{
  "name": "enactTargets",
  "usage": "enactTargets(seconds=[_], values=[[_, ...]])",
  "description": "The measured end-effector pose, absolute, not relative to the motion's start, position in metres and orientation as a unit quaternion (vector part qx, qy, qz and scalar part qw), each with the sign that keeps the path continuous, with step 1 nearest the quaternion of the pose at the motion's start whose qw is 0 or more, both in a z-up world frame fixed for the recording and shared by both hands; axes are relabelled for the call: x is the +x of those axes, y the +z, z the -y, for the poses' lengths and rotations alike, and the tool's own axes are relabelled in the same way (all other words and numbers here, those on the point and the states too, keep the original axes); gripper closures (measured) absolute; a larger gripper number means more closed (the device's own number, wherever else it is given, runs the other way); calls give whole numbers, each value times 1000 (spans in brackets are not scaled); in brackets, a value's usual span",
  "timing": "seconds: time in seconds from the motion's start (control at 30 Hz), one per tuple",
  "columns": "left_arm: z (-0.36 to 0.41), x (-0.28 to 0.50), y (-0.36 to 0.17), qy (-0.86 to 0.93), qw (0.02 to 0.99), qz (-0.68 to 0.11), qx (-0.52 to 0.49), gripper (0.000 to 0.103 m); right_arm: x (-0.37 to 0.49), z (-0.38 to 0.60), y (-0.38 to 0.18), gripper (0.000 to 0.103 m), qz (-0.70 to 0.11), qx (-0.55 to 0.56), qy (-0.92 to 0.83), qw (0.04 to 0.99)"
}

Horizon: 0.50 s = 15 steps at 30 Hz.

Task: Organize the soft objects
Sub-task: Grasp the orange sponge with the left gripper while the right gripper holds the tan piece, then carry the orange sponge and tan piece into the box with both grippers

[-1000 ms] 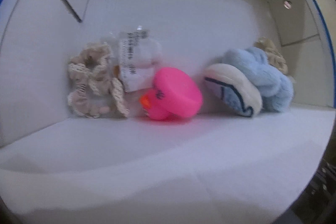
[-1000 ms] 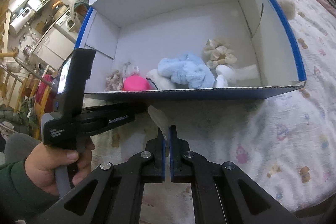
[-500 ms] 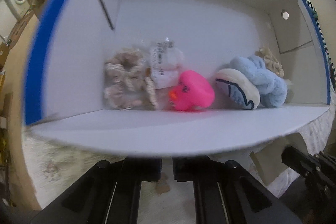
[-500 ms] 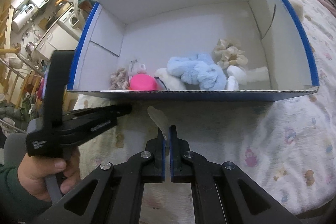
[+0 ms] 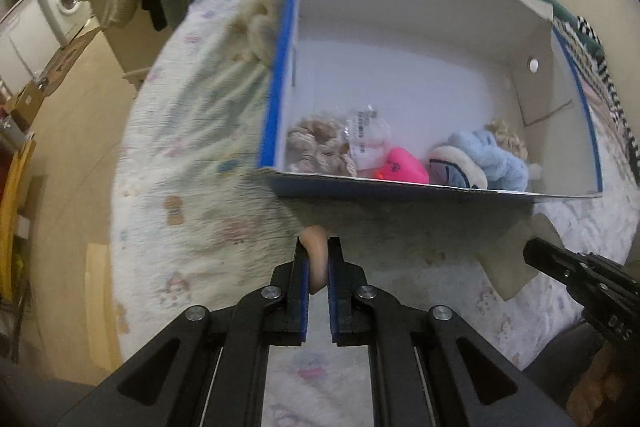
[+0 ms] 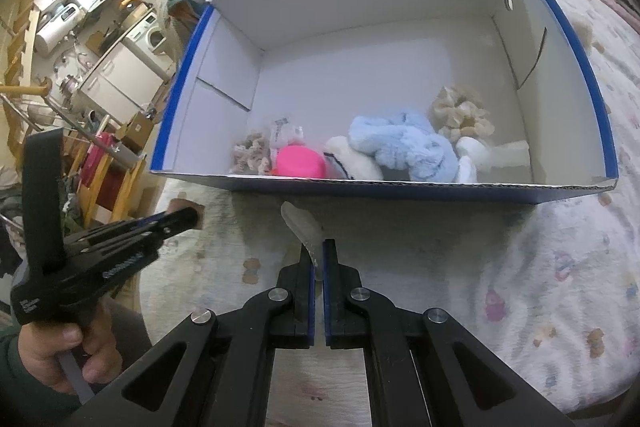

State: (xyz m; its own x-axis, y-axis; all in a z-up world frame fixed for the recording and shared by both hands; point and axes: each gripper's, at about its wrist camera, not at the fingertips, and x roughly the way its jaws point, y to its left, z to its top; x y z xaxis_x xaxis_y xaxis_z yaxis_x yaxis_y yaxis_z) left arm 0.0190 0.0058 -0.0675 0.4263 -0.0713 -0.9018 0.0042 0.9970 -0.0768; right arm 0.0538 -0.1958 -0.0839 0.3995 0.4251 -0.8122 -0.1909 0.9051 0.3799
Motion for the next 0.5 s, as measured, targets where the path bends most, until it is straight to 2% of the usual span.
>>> enactTargets(seconds=[0.5], values=[[5,18,-3,-34,887,-461,-20,96,48,215,-28,98,-464,139,207,850]])
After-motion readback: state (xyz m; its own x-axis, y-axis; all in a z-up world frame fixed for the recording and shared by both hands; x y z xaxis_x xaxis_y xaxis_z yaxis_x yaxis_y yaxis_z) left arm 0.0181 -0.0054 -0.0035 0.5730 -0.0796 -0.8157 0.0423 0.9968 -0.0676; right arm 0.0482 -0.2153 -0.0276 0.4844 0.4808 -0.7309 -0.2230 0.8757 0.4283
